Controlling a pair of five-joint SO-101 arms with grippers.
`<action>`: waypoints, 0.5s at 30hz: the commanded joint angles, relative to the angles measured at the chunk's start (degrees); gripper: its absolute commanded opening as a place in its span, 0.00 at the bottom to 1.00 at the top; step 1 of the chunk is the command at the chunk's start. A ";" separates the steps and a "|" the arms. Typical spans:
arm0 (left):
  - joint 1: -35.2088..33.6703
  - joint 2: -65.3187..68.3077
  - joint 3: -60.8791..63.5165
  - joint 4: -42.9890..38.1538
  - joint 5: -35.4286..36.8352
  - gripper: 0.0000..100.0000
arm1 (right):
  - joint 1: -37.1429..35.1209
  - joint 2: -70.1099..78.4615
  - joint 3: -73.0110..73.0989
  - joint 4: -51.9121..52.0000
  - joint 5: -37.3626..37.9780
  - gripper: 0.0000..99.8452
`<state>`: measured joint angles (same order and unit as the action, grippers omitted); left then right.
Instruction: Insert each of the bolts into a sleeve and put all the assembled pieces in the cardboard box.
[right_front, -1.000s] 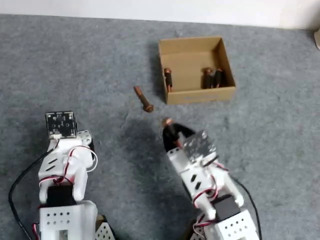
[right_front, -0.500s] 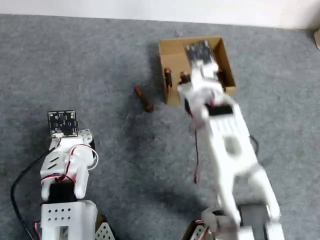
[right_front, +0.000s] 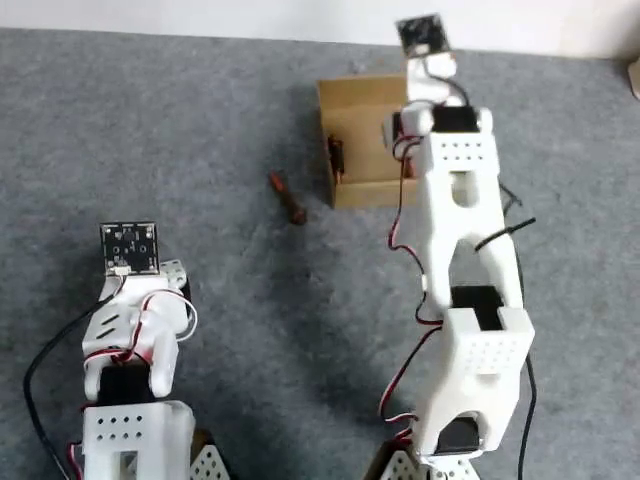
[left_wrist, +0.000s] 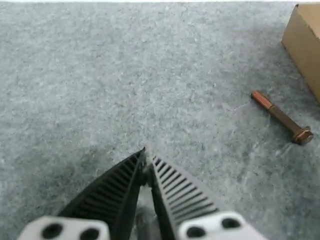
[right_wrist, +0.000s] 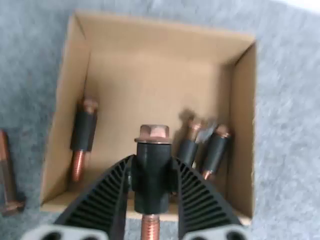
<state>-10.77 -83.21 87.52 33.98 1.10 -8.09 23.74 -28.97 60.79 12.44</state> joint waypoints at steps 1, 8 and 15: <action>1.36 -0.13 -0.22 -1.23 -0.53 0.01 | 0.48 -1.01 -3.74 0.22 -0.35 0.02; 1.36 -0.13 -0.13 -1.23 -0.62 0.01 | 0.48 -1.10 -3.82 6.46 -0.35 0.33; 1.36 -0.13 -0.13 -1.32 -0.62 0.01 | -0.48 -2.77 -5.32 14.55 -0.35 0.35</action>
<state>-10.51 -83.21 87.60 33.98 0.75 -8.26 23.74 -31.16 72.48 12.44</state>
